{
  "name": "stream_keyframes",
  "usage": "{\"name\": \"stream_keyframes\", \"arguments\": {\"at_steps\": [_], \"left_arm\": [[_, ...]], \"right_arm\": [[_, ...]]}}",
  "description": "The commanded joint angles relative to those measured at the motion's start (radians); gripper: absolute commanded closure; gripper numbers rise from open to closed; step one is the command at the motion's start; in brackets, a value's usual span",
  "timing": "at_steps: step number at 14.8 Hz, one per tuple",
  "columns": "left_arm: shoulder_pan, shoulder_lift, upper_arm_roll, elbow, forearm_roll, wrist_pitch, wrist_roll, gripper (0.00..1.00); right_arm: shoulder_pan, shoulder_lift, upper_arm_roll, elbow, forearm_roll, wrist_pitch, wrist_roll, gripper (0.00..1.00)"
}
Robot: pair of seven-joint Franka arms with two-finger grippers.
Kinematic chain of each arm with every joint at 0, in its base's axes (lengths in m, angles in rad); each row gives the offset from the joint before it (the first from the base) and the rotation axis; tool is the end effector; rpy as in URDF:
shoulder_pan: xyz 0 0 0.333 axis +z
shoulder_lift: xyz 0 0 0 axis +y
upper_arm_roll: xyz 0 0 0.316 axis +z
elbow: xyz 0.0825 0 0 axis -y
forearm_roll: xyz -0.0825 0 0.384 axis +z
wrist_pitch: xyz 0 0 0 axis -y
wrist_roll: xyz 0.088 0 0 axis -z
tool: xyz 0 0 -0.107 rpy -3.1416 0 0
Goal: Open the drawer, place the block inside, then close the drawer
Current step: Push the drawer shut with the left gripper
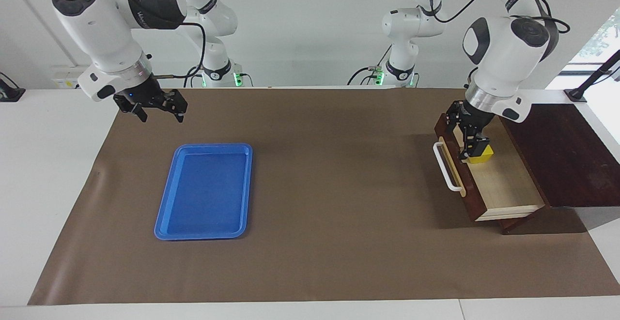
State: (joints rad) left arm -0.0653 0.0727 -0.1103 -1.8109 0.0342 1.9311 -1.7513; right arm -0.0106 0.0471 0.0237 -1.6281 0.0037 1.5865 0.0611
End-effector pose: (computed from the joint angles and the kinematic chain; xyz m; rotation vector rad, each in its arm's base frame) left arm 0.5805 -0.0991 0.5001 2.2093 2.1963 0.0738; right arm 0.5659 0.0075 0.5724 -3.1361 0.0756 0.1394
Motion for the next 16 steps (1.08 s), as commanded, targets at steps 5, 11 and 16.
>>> {"name": "stream_keyframes", "arguments": {"at_steps": [5, 11, 16], "left_arm": [[-0.025, 0.078, 0.015, 0.012, 0.093, 0.009, -0.060, 0.00], [0.019, 0.085, 0.020, 0.021, 0.125, 0.022, -0.045, 0.00], [0.074, 0.085, 0.020, 0.021, 0.156, 0.019, 0.010, 0.00]], "right_arm": [[-0.017, -0.024, 0.015, -0.023, -0.018, -0.008, -0.020, 0.00], [-0.017, -0.024, 0.013, -0.023, -0.018, -0.008, -0.020, 0.00], [-0.017, -0.024, 0.015, -0.023, -0.018, -0.008, -0.020, 0.00]]}}
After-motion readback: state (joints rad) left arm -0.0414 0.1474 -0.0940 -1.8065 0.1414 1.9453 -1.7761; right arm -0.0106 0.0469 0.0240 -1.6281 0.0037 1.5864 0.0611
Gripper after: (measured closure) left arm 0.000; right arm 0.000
